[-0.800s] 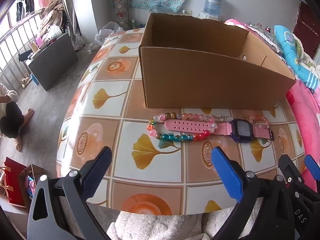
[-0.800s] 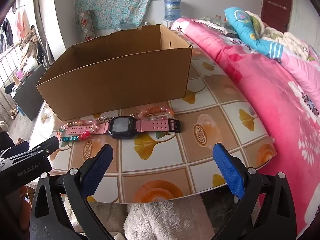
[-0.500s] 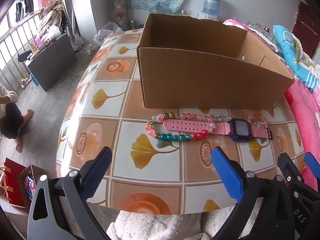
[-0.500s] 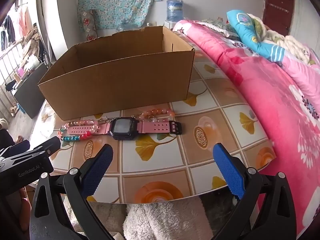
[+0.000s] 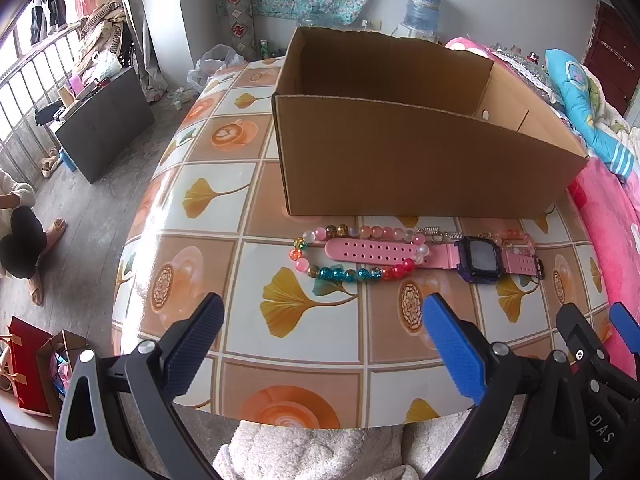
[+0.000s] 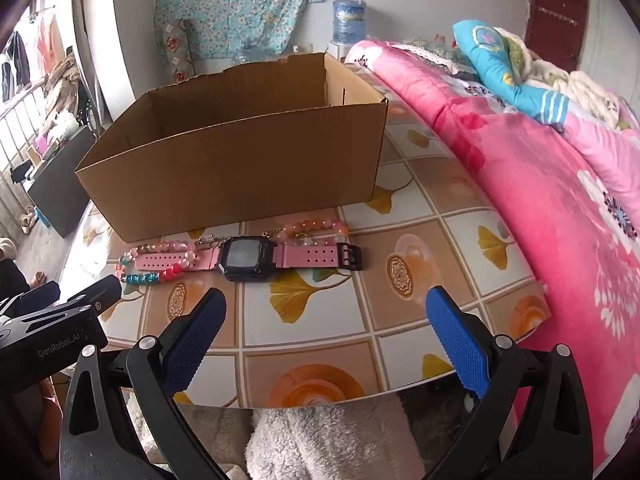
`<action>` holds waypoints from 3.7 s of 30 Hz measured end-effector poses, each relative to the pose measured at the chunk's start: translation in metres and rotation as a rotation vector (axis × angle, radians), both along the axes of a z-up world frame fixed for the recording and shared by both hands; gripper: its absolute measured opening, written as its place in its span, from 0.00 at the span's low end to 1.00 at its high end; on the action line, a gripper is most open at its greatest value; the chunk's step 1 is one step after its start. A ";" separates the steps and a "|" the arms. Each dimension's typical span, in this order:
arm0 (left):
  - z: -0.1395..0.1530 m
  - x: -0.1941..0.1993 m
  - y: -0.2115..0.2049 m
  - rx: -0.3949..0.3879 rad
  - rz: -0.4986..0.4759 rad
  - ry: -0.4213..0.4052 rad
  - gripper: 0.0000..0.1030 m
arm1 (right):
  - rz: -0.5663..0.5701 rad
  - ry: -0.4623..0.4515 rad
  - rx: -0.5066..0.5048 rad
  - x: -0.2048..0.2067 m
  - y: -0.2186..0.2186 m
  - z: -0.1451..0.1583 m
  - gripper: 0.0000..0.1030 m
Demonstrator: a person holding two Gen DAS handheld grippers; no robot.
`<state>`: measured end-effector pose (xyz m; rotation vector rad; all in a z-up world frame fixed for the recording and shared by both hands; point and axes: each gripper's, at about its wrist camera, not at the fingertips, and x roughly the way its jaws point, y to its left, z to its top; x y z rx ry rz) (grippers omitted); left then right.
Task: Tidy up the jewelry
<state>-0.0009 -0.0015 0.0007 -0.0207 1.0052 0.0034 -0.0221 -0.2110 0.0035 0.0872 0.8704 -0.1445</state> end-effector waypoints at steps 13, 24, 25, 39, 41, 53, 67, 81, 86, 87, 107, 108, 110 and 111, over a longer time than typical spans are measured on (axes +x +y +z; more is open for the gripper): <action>0.000 0.001 0.000 0.003 0.003 -0.003 0.95 | 0.006 -0.012 -0.013 0.001 0.001 0.002 0.94; 0.003 0.000 0.000 0.008 0.005 -0.006 0.95 | 0.012 -0.017 -0.017 0.002 0.002 0.003 0.94; 0.004 0.000 0.001 0.008 0.004 -0.006 0.95 | 0.011 -0.018 -0.017 0.002 0.002 0.003 0.94; -0.005 0.002 -0.001 0.025 -0.005 0.016 0.95 | 0.035 0.027 -0.030 0.011 0.003 -0.004 0.94; -0.008 0.006 0.000 0.022 -0.009 0.037 0.95 | 0.034 0.046 -0.025 0.013 0.000 -0.007 0.94; -0.004 0.018 -0.001 0.057 -0.023 -0.015 0.95 | 0.005 0.018 -0.029 0.021 -0.008 -0.002 0.94; 0.001 0.010 0.027 -0.029 -0.246 -0.169 0.95 | 0.262 -0.068 -0.018 0.039 0.016 0.014 0.79; -0.017 -0.005 0.043 -0.161 -0.281 -0.260 0.95 | 0.396 0.104 0.202 0.077 0.059 -0.019 0.27; -0.019 0.013 0.044 -0.157 -0.290 -0.241 0.77 | 0.422 0.151 0.192 0.085 0.071 -0.024 0.23; -0.021 0.018 0.044 -0.165 -0.298 -0.227 0.73 | 0.425 0.157 0.195 0.087 0.072 -0.025 0.23; -0.053 0.058 0.031 -0.055 -0.400 -0.045 0.32 | 0.504 0.225 -0.032 0.096 0.123 -0.045 0.20; -0.053 0.058 0.031 -0.058 -0.406 -0.040 0.30 | 0.508 0.224 -0.043 0.096 0.127 -0.045 0.20; -0.052 0.059 0.030 -0.072 -0.413 -0.028 0.22 | 0.519 0.220 -0.060 0.096 0.136 -0.047 0.17; -0.052 0.060 0.031 -0.071 -0.412 -0.024 0.20 | 0.521 0.219 -0.061 0.095 0.138 -0.047 0.16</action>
